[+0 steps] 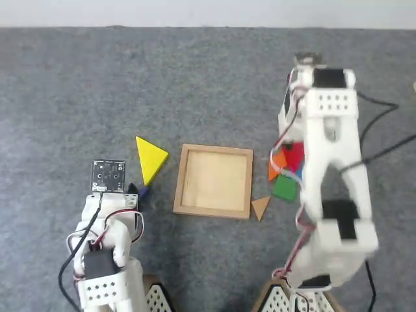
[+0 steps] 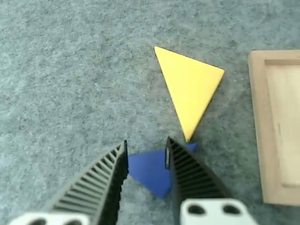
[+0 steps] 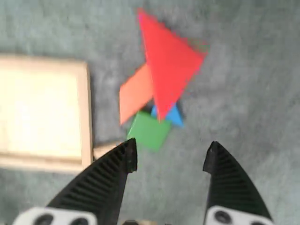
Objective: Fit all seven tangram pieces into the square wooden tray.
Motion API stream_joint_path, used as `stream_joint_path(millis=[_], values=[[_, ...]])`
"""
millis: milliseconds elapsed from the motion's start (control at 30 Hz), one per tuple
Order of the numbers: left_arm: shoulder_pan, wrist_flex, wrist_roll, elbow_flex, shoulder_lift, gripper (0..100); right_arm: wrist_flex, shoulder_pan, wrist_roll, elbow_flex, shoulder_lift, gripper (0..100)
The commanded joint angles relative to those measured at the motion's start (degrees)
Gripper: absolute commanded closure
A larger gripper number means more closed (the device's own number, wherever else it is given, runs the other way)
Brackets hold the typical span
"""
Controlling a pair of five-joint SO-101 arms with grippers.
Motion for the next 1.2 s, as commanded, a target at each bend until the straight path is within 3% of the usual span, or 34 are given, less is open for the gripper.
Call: stream_joint_path(millis=[0, 133, 367, 533, 833, 1167], values=[[0.26, 0.88, -0.35, -0.48, -1.14, 86, -11.74, -1.27, -0.88, 19.16, -14.81, 76.4], [0.26, 1.05, -0.35, -0.48, -1.14, 86, -27.65, -1.10, -1.93, 32.26, -18.24, 76.1], [0.26, 1.05, -0.35, -0.48, -1.14, 86, -36.79, -1.54, -5.54, 29.36, -5.85, 72.2], [0.26, 1.05, -0.35, -0.48, -1.14, 86, -36.70, -1.45, -6.07, 22.33, 1.10, 63.4], [0.26, 1.14, -0.35, -0.48, -1.14, 86, -37.32, 0.13, -3.08, 15.56, 9.71, 63.9], [0.26, 1.14, -0.35, -0.48, -1.14, 86, -37.05, -0.31, -2.73, 10.02, 17.45, 79.0]])
